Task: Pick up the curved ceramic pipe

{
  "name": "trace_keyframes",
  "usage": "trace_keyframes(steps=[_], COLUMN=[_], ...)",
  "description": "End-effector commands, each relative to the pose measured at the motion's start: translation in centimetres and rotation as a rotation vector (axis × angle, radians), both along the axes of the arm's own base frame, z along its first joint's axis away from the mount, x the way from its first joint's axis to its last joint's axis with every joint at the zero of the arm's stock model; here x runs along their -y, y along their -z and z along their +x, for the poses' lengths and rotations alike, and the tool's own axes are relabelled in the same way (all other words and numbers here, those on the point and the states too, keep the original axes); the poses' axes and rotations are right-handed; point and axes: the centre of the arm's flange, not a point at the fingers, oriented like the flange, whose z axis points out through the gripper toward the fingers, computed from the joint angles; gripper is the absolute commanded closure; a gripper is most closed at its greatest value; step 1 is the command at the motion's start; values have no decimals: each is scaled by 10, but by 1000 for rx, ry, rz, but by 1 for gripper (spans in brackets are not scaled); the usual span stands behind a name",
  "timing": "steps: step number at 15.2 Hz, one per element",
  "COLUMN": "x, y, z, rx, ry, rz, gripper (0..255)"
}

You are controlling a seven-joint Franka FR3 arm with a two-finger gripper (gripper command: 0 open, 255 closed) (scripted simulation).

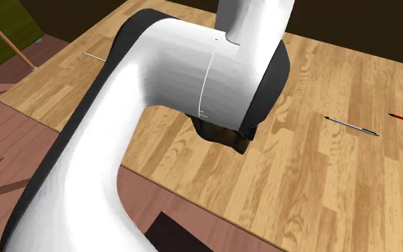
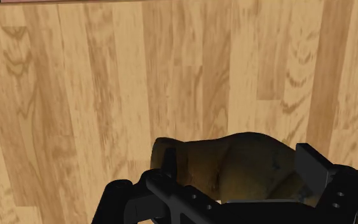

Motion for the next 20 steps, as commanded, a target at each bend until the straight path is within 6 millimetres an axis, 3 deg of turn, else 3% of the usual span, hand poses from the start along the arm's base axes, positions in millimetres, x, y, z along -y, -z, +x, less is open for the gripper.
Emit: trace_keyframes(steps=[1, 7, 16, 17, 20], x=[-13, -56, -56, -56, -55], y=[-6, -24, 16, 15, 15], z=[23, 83, 83, 84, 84], rx=[-1, -4, -4, -4, -4], ry=[-4, -17, -17, -17, -17], rz=[-2, -10, -10, -10, -10], gripper=[0, 0, 0, 255, 255])
